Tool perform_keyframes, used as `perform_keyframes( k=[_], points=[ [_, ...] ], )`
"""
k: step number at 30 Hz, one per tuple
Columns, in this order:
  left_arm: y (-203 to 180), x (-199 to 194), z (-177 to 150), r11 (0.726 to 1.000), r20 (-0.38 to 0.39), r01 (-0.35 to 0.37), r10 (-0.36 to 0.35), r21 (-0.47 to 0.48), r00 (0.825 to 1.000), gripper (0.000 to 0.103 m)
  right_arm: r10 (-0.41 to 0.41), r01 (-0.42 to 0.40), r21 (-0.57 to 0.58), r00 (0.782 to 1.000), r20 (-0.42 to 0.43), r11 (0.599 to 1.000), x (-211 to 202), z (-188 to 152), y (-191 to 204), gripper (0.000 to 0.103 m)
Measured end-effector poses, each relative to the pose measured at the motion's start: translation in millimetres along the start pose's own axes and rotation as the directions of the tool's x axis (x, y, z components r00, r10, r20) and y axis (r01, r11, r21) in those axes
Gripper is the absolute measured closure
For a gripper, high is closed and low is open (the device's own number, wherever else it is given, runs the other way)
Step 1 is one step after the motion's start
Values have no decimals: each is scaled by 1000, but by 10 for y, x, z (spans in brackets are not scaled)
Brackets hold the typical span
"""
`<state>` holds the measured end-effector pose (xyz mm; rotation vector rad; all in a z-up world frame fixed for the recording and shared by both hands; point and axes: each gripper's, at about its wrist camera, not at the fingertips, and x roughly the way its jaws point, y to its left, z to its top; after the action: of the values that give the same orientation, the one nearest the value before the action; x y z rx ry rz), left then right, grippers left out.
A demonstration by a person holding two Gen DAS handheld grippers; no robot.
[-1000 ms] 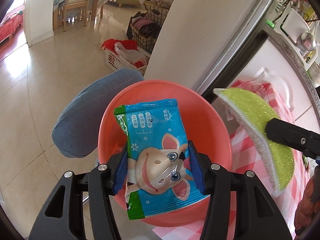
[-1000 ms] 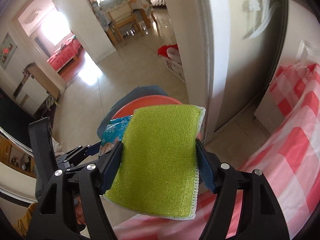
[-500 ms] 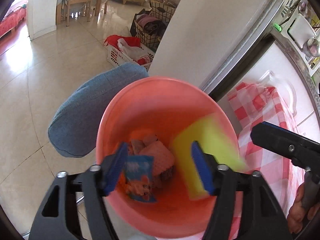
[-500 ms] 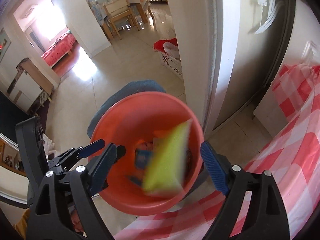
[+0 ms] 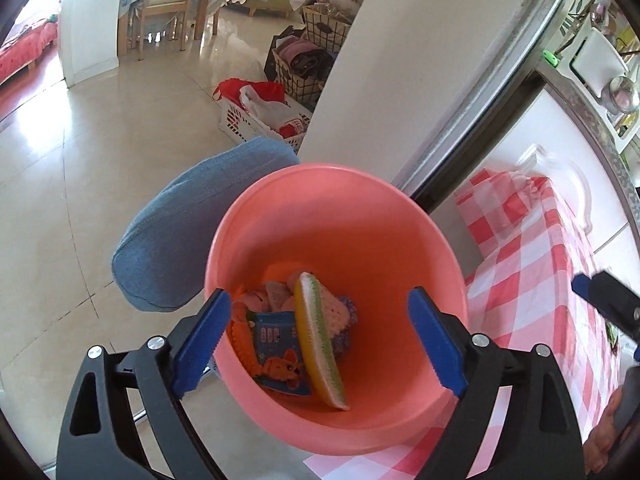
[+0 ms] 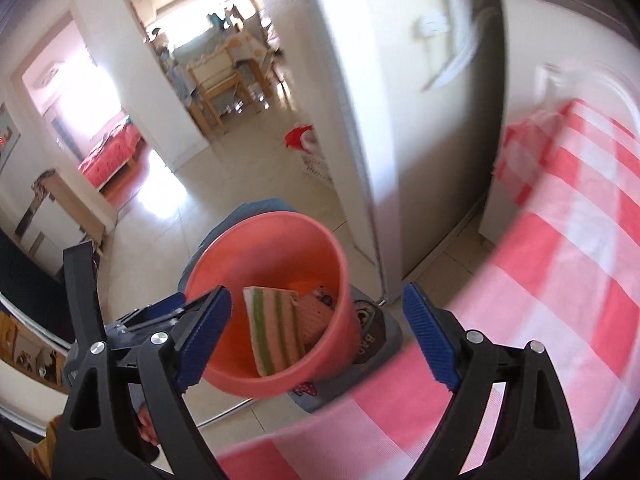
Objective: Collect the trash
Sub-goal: 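Open both grippers to drop the packet and sponge into the bucket, then return both tools to the table toward the white cloth bundle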
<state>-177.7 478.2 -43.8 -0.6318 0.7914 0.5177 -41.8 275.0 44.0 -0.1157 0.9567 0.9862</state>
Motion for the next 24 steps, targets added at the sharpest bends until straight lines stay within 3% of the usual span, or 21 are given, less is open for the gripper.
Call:
perform_keyframes(
  k=[8, 24],
  points=[
    [-283, -195, 7, 998, 47, -16, 12, 67, 999, 14, -35, 27, 72, 994, 101, 997, -562, -398, -458, 15],
    [-1304, -597, -185, 962, 78, 66, -90, 265, 993, 14, -80, 38, 155, 958, 275, 987, -1382, -731, -1005, 15]
  ],
)
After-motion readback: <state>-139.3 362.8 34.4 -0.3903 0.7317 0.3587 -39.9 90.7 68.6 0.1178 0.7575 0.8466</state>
